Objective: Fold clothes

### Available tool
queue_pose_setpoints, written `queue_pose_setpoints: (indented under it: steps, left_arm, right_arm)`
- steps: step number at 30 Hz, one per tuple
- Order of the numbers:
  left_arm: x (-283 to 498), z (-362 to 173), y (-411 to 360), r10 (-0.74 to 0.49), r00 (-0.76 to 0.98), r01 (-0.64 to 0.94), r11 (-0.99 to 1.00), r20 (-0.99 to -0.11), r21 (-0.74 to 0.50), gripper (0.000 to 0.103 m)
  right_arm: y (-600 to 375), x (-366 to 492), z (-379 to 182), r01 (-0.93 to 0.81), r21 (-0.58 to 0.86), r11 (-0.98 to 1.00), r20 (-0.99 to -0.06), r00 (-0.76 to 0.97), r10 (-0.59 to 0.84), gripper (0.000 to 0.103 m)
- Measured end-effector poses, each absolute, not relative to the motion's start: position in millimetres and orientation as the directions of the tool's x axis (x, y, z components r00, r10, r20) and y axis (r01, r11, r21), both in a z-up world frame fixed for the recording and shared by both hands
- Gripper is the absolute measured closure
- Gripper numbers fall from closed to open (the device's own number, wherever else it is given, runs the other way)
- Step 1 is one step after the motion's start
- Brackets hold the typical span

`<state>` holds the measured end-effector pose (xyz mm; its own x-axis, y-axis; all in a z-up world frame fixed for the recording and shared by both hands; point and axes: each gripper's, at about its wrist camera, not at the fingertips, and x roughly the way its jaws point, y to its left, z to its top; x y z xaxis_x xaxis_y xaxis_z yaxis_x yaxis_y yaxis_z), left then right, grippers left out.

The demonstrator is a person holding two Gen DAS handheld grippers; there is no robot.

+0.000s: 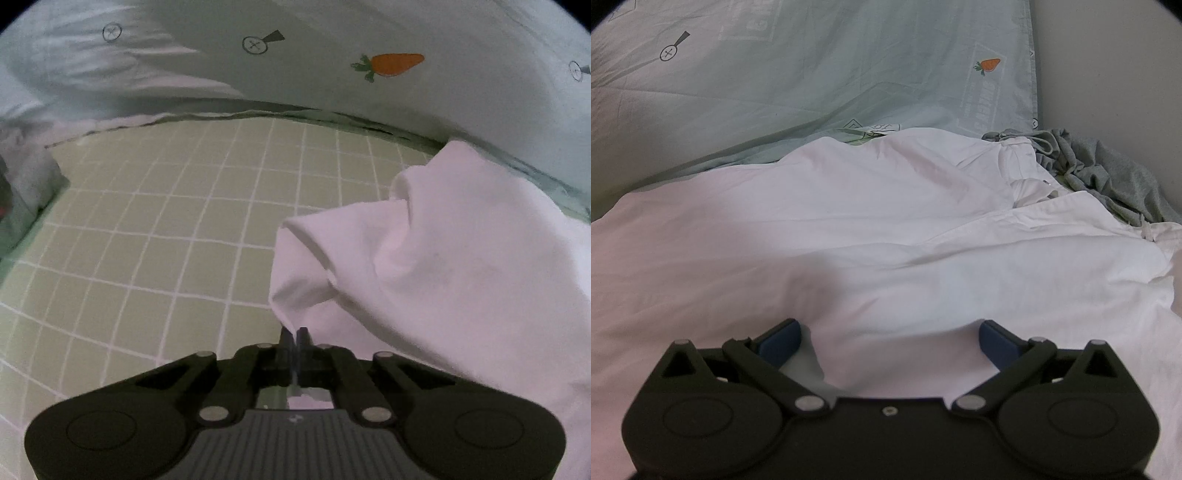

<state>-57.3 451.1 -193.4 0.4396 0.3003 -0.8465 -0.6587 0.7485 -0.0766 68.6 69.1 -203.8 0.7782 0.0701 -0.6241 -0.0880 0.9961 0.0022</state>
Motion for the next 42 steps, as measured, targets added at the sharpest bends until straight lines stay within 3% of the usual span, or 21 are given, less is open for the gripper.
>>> queue_pose_setpoints:
  steps: [6, 12, 14, 18, 20, 23, 26, 28, 30, 31, 35, 38, 42]
  left_arm:
    - [-47.3, -143.5, 456.7, 0.455, 0.501, -0.659, 0.752, -0.736, 0.015, 0.102]
    - [-46.0, -55.2, 443.5, 0.679, 0.572, -0.675, 0.708, -0.460, 0.206, 0.101]
    - [-56.9, -29.8, 428.2, 0.665, 0.642, -0.647, 0.737, -0.382, 0.194, 0.101]
    - [-79.9, -24.0, 362.1, 0.593, 0.765, -0.499, 0.793, -0.251, 0.350, 0.102]
    - [-87.1, -40.6, 336.4, 0.502, 0.800, -0.389, 0.851, -0.329, 0.352, 0.101]
    - [-89.9, -87.3, 311.8, 0.341, 0.770, -0.277, 0.940, -0.540, 0.199, 0.101]
    - [-88.7, -138.6, 308.2, 0.241, 0.640, -0.305, 0.951, -0.729, 0.047, 0.097]
    - [-91.7, -161.2, 321.0, 0.166, 0.566, -0.392, 0.916, -0.808, -0.086, 0.093]
    - [-101.9, -161.8, 342.0, 0.109, 0.584, -0.464, 0.858, -0.805, -0.221, 0.087]
    - [-107.5, -157.1, 349.6, 0.102, 0.604, -0.480, 0.838, -0.790, -0.260, 0.076]
    - [-118.1, -139.1, 376.3, 0.159, 0.675, -0.535, 0.778, -0.720, -0.330, 0.056]
    - [-122.9, -138.2, 406.5, 0.195, 0.711, -0.577, 0.711, -0.676, -0.402, 0.034]
    - [-105.3, -143.1, 440.4, 0.264, 0.685, -0.633, 0.677, -0.679, -0.376, 0.030]
  right_arm:
    - [69.0, 68.3, -203.7, -0.087, 0.002, 0.996, -0.624, 0.778, 0.069, 0.000]
    - [69.5, 67.7, -203.3, -0.087, 0.004, 0.996, -0.624, 0.778, 0.070, 0.000]
    - [69.5, 67.7, -203.2, -0.087, 0.005, 0.996, -0.624, 0.778, 0.071, 0.000]
    - [69.5, 67.9, -203.0, -0.086, 0.006, 0.996, -0.624, 0.778, 0.071, 0.000]
    - [69.3, 68.0, -203.0, -0.085, 0.005, 0.996, -0.625, 0.778, 0.070, 0.000]
    - [69.4, 68.2, -203.0, -0.085, 0.005, 0.996, -0.624, 0.778, 0.070, 0.000]
    - [69.4, 68.2, -203.0, -0.086, 0.005, 0.996, -0.625, 0.778, 0.070, 0.000]
    - [70.0, 68.3, -203.1, -0.084, 0.005, 0.996, -0.625, 0.778, 0.069, 0.000]
    - [70.4, 68.3, -203.1, -0.084, 0.005, 0.996, -0.624, 0.778, 0.068, 0.000]
    - [70.6, 68.3, -203.0, -0.082, 0.005, 0.997, -0.625, 0.778, 0.067, 0.000]
    - [70.0, 68.3, -203.0, -0.084, 0.004, 0.996, -0.625, 0.778, 0.068, 0.000]
    - [69.0, 68.2, -203.1, -0.084, 0.004, 0.996, -0.625, 0.778, 0.068, 0.000]
    - [69.1, 68.3, -202.9, -0.083, 0.003, 0.997, -0.625, 0.777, 0.066, 0.000]
